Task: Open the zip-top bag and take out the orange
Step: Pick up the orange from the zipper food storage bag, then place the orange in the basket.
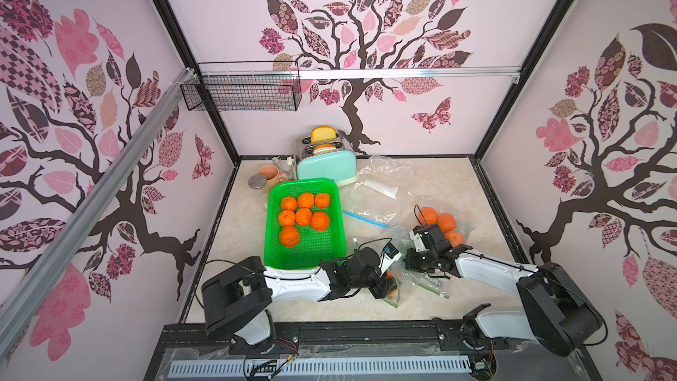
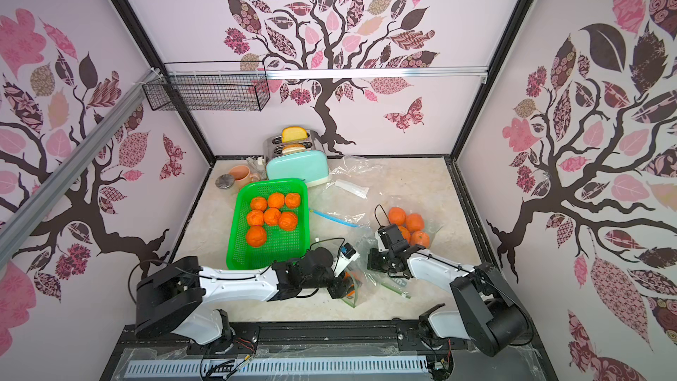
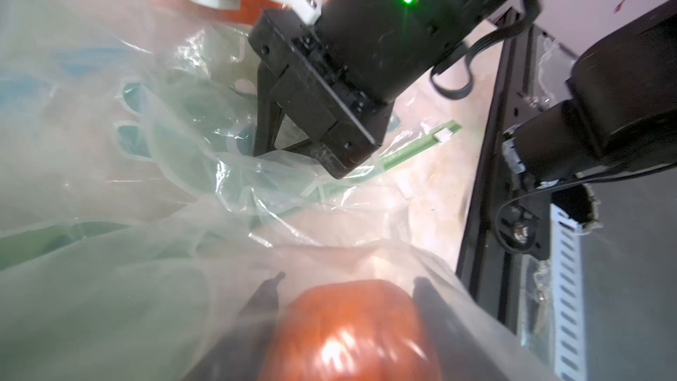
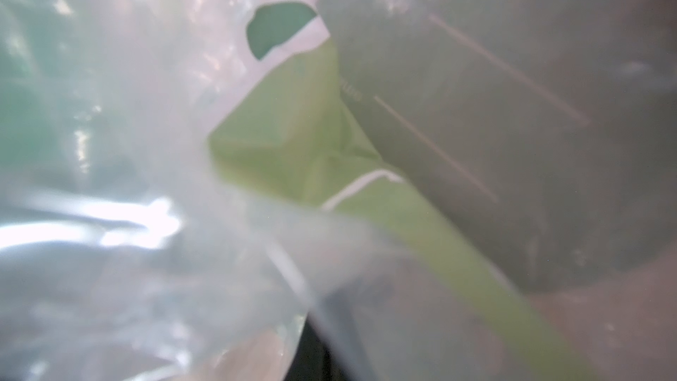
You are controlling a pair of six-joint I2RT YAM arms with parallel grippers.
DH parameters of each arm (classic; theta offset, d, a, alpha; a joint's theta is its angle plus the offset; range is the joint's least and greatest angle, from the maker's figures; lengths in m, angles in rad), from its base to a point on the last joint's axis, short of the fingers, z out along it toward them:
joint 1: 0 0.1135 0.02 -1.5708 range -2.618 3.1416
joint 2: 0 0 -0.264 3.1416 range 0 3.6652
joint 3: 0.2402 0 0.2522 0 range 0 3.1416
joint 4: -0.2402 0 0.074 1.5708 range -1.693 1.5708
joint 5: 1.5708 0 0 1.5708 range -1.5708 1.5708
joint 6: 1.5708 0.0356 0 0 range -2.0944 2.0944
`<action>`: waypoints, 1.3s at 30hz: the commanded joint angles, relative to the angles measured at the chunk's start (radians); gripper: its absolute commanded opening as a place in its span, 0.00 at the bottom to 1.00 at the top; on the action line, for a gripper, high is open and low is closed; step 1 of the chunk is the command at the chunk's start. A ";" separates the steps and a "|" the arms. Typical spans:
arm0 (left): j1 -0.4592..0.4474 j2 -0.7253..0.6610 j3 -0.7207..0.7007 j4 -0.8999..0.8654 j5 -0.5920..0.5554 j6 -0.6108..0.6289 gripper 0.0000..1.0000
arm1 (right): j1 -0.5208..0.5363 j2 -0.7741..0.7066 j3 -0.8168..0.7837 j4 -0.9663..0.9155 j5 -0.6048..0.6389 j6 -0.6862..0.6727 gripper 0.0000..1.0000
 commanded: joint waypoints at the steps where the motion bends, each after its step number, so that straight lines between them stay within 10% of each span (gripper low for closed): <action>1: -0.003 -0.094 0.001 -0.183 0.012 -0.043 0.41 | -0.018 0.002 -0.022 -0.050 0.063 -0.004 0.02; 15: 0.165 -0.482 0.049 -0.593 -0.503 -0.164 0.37 | -0.019 -0.023 -0.029 -0.040 0.048 -0.005 0.04; 25: 0.502 -0.260 0.085 -0.520 -0.631 -0.157 0.38 | -0.019 -0.034 -0.034 -0.038 0.029 -0.010 0.05; 39: 0.565 -0.017 0.087 -0.435 -0.709 -0.164 0.40 | -0.019 -0.027 -0.043 -0.023 -0.014 -0.008 0.07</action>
